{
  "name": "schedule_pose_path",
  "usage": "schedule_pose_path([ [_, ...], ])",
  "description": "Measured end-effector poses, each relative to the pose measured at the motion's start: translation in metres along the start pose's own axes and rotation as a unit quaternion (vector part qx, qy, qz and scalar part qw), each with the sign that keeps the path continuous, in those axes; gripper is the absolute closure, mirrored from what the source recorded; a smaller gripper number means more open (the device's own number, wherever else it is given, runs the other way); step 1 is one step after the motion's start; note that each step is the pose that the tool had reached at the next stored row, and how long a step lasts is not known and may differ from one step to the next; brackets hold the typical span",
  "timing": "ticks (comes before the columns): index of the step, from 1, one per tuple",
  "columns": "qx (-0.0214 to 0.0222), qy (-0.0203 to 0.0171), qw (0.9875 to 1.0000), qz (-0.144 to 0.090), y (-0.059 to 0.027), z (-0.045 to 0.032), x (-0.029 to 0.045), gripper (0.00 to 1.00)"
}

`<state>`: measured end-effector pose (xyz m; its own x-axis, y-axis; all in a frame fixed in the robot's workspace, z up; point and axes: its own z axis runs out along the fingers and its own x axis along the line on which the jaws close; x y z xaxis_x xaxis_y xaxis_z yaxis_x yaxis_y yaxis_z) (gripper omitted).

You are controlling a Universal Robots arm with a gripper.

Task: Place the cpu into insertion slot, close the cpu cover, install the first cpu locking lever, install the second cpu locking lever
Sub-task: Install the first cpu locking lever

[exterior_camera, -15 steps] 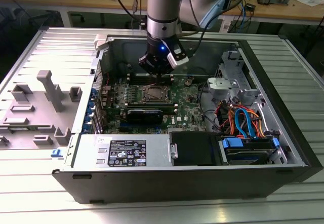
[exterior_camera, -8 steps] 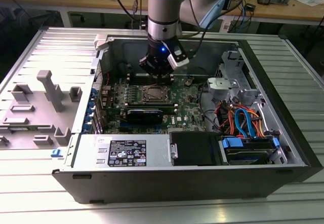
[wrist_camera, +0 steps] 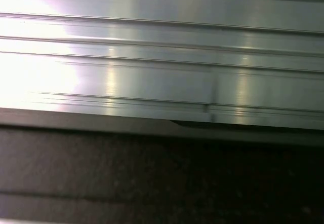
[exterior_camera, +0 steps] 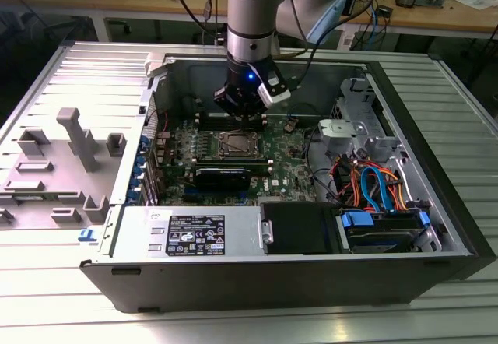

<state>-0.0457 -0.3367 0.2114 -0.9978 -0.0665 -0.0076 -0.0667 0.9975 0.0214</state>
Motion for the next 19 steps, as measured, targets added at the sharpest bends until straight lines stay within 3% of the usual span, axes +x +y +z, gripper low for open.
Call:
schedule_pose_path([
  [19, 0.0, 0.0, 1.0, 0.0, -0.0001, 0.0013, -0.0006, 0.89],
])
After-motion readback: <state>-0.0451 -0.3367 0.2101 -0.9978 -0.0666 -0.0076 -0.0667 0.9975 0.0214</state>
